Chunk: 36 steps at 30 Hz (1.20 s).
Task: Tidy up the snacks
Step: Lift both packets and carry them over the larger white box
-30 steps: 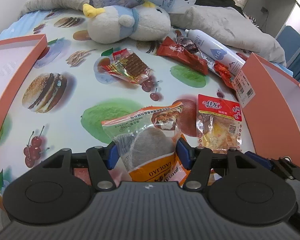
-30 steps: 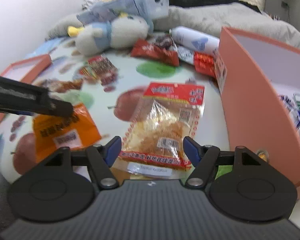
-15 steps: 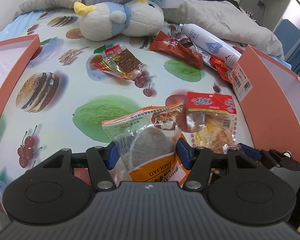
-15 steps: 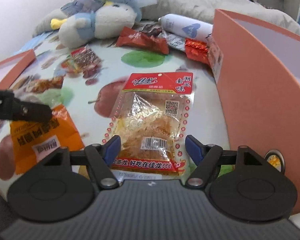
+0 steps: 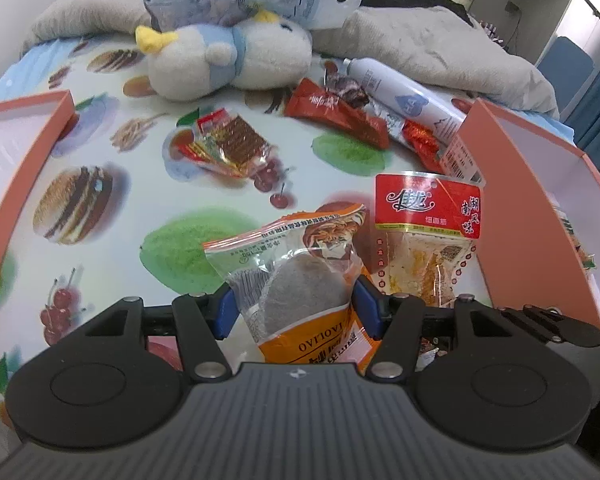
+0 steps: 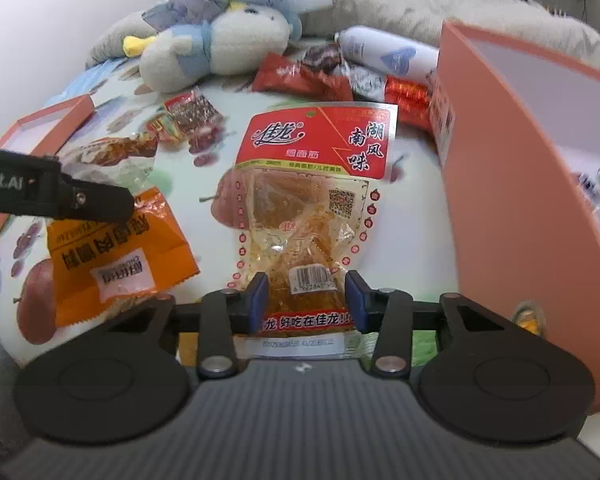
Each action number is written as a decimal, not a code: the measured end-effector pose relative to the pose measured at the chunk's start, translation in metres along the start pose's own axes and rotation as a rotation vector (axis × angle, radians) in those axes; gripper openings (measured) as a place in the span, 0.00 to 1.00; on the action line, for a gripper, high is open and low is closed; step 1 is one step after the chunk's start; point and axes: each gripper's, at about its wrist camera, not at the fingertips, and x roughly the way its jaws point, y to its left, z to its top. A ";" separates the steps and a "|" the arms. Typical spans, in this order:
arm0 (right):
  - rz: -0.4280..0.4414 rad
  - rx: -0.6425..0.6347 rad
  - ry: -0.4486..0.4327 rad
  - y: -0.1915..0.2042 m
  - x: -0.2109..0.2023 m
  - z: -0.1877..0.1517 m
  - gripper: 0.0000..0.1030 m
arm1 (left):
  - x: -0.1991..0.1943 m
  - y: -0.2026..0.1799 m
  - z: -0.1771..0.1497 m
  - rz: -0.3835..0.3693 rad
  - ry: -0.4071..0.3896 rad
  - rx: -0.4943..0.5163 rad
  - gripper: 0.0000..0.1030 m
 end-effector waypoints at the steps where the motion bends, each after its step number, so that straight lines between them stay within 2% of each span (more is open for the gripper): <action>1: 0.004 0.002 -0.005 0.000 -0.004 0.002 0.42 | -0.003 -0.001 0.002 0.001 0.000 0.001 0.62; 6: 0.021 0.004 -0.028 -0.002 -0.027 0.020 0.42 | -0.023 -0.005 0.013 -0.001 -0.019 0.013 0.62; 14: 0.077 0.036 -0.122 -0.010 -0.080 0.055 0.42 | -0.062 -0.009 0.046 -0.021 -0.082 0.009 0.62; 23: 0.036 0.023 -0.303 -0.027 -0.146 0.097 0.42 | -0.103 -0.035 0.085 -0.096 -0.161 0.030 0.62; 28: 0.019 0.027 -0.356 -0.043 -0.164 0.111 0.42 | -0.120 -0.056 0.103 -0.121 -0.209 0.048 0.62; 36: -0.023 0.028 -0.411 -0.067 -0.185 0.117 0.42 | -0.131 -0.093 0.118 -0.193 -0.238 0.062 0.62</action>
